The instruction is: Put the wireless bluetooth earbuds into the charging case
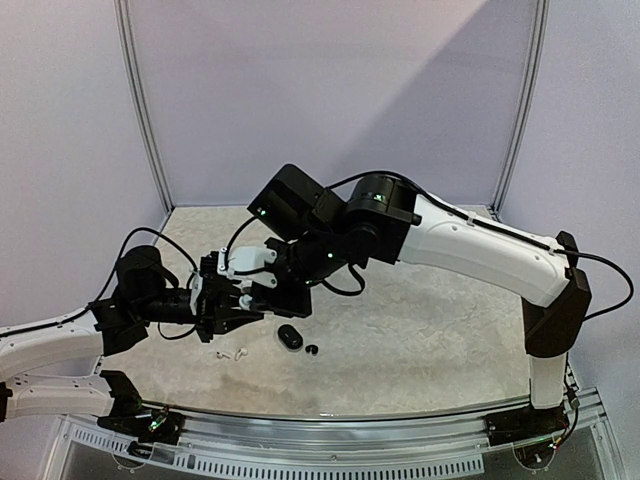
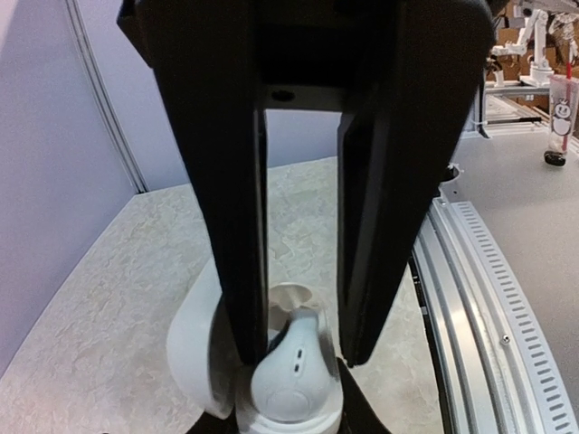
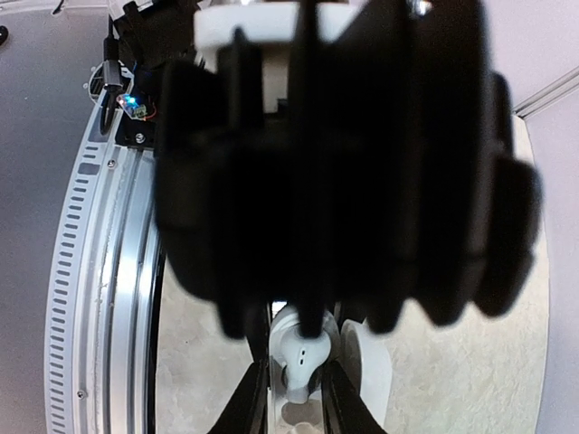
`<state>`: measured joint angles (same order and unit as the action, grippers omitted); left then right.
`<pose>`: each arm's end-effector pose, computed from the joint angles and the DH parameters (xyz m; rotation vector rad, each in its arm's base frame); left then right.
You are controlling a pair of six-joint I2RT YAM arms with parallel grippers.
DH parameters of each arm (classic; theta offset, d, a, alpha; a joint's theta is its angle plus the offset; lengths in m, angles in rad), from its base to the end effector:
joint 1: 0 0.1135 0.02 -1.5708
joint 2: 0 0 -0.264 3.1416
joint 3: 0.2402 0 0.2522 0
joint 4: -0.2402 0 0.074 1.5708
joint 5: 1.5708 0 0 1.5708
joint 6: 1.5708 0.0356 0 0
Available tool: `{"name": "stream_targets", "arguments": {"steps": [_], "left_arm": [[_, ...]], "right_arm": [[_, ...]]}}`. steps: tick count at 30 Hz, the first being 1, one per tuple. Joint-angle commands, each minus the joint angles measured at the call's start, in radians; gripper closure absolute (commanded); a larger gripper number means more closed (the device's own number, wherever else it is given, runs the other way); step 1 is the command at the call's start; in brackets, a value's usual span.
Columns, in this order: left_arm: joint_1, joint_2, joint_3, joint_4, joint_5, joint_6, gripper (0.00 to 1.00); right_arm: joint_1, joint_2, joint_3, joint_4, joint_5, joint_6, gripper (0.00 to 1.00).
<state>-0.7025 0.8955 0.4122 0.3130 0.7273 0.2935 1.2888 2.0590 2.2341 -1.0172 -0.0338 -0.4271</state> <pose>0.1365 -0.1466 0.2418 1.2932 1.2351 -0.9260 0.1234 0.4302 0.3667 -1.8705 1.5961 0.4294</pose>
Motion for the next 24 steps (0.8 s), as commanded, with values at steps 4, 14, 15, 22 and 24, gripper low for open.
{"name": "stream_targets", "arguments": {"steps": [4, 14, 15, 22, 24], "left_arm": [[-0.022, -0.020, 0.006, 0.011, 0.023, -0.011, 1.00], [-0.022, -0.028, 0.004, 0.007, 0.020, -0.018, 1.00], [-0.022, -0.029, 0.002, 0.011, 0.021, -0.023, 1.00], [-0.022, -0.028, -0.009, 0.023, 0.040, -0.052, 1.00], [-0.022, -0.031, -0.010, 0.017, 0.040, -0.051, 1.00]], "right_arm": [[0.000, -0.014, 0.024, 0.044, 0.025, 0.016, 0.78], [0.001, -0.016, 0.022, 0.012, 0.021, 0.026, 0.74], [0.001, -0.017, 0.022, 0.012, 0.023, 0.026, 0.74], [0.000, -0.030, 0.022, 0.033, 0.060, 0.030, 0.75], [0.001, -0.037, 0.022, 0.035, 0.061, 0.031, 0.76]]}}
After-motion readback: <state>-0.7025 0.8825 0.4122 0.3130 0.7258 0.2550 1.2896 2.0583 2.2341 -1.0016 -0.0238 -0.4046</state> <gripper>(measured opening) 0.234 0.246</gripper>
